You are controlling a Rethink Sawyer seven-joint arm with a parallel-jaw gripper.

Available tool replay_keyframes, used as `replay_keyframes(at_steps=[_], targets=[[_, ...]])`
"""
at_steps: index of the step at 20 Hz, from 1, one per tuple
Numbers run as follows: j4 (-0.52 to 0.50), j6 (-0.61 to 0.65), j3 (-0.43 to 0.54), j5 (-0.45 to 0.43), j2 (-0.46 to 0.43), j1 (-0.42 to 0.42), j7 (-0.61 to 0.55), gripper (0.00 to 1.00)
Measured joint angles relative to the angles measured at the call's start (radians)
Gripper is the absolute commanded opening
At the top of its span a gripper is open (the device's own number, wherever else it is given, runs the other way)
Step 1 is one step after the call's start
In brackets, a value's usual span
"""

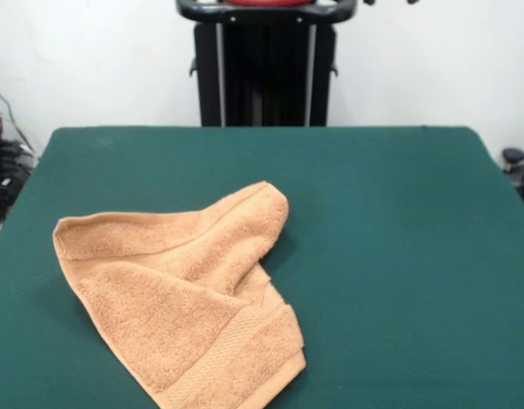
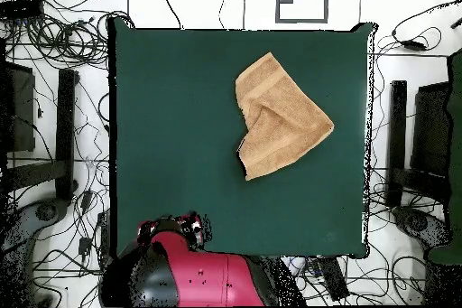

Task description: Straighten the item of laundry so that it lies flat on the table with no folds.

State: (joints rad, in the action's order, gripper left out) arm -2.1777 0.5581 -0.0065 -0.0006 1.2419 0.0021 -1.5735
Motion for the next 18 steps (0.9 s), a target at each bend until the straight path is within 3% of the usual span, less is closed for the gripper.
replay_keyframes(at_steps=[9, 18], targets=[[-0.009, -0.121, 0.000, 0.000, -0.020, -0.012, 0.000, 1.00], [-0.015, -0.257, 0.000, 0.000, -0.098, -0.038, 0.000, 1.00]])
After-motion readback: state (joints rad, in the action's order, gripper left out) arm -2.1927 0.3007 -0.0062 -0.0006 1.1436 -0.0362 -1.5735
